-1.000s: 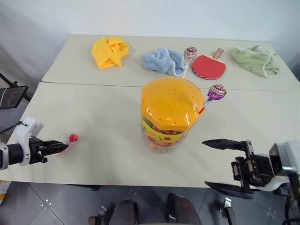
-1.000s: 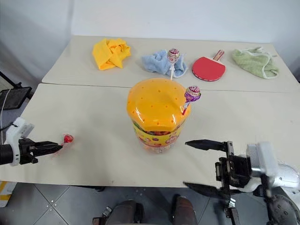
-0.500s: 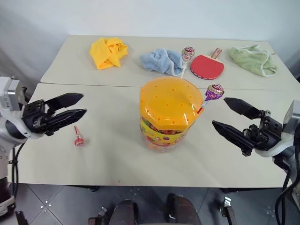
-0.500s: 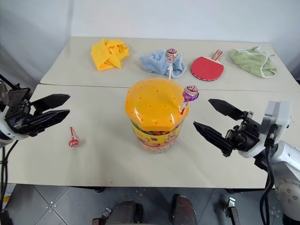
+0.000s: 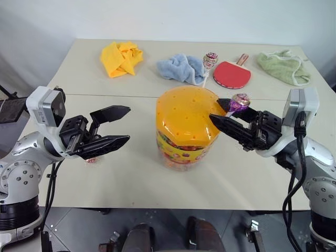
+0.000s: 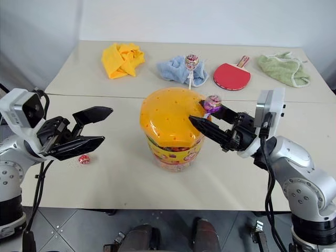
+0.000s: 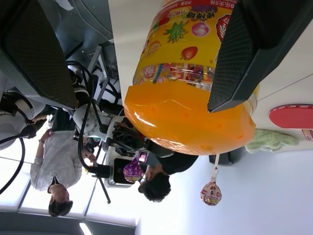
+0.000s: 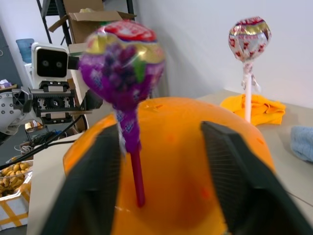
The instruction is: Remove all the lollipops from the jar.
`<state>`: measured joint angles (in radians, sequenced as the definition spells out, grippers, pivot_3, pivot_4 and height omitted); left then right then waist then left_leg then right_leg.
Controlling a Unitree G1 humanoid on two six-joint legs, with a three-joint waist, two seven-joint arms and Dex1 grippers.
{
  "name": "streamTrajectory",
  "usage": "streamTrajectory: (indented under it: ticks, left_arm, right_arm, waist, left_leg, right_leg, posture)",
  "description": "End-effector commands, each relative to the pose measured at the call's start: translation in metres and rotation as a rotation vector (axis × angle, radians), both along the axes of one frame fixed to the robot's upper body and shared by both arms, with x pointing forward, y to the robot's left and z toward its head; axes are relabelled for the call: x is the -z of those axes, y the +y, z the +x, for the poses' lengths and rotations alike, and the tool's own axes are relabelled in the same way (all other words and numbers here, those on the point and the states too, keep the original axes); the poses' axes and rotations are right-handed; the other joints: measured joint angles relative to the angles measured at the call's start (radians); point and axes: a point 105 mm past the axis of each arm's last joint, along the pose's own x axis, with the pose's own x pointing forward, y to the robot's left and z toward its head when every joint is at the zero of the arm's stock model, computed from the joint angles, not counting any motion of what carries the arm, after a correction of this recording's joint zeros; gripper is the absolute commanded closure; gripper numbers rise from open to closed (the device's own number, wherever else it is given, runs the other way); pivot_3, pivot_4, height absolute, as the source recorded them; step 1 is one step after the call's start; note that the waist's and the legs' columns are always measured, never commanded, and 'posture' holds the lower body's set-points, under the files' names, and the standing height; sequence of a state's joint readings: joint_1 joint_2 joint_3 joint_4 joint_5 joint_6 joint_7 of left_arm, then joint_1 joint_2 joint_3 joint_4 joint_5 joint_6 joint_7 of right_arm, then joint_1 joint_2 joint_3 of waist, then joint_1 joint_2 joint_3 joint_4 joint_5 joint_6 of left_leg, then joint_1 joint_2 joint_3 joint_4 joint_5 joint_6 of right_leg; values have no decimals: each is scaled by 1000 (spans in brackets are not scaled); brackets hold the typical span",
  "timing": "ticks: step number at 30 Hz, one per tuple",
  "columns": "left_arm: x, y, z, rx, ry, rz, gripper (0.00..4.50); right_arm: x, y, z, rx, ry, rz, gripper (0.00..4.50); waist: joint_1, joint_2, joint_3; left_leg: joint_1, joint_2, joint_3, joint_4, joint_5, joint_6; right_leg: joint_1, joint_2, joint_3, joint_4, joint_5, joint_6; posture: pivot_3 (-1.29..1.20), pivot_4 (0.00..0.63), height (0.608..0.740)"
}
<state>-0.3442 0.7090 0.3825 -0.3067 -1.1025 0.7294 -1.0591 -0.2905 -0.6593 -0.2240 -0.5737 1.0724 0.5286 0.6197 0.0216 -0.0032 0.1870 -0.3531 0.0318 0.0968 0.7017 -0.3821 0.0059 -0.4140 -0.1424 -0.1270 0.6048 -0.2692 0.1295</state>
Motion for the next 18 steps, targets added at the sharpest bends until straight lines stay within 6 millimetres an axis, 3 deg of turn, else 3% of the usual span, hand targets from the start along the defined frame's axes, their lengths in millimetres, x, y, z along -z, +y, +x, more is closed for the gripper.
streamTrajectory:
  ticks: [1,3,5,10,13,15,16,18]
  left_arm:
    - [-8,-3,-8,36,-56,-22,0]
    - [-10,-4,-9,45,-63,-36,0]
    - [-9,-6,-8,59,-67,-37,0]
    - [-9,-9,-9,88,-94,-24,0]
    - [-4,-11,-11,103,-138,35,0]
    - [10,-14,-13,140,-171,147,0]
    - [15,-14,-14,154,-180,181,0]
    - [19,-16,-15,180,-181,201,0]
  right_arm:
    - [-10,-4,-5,3,-45,17,3303]
    - [-15,-7,-7,0,-67,34,4026]
    - [-32,-17,-9,-2,-106,113,4472]
    - [-58,-50,-7,74,-74,243,4472]
    - [-62,-98,-5,248,-37,205,4472]
    - [-12,-144,12,532,185,-97,4472]
    - [5,-161,13,619,264,-203,4472]
    - [59,-199,11,813,502,-485,4472]
  waist:
    - [0,0,0]
    - [1,0,0]
    - [1,0,0]
    - [2,0,0]
    - [6,0,0]
    - [14,0,0]
    - [15,-1,-1]
    - [12,-2,-2]
  left_leg:
    - [0,0,0,0,0,0]
    - [0,0,0,0,0,0]
    - [0,0,0,1,0,0]
    - [0,0,0,0,0,0]
    - [-1,0,0,0,0,0]
    - [-2,-1,0,0,-1,1]
    - [-2,-1,0,-1,-1,1]
    - [-2,-1,1,-2,-1,2]
  right_leg:
    - [0,0,0,0,0,0]
    - [0,0,0,0,0,0]
    - [0,0,0,0,0,0]
    - [0,0,0,0,0,0]
    - [0,0,0,0,0,0]
    - [1,0,0,-3,0,0]
    - [1,0,0,-4,0,0]
    - [2,1,-1,-9,0,0]
  posture:
    - [0,150,740]
    - [0,150,740]
    - [0,150,740]
    - [0,150,740]
    - [0,150,740]
    - [0,150,740]
    - [0,150,740]
    - [0,150,740]
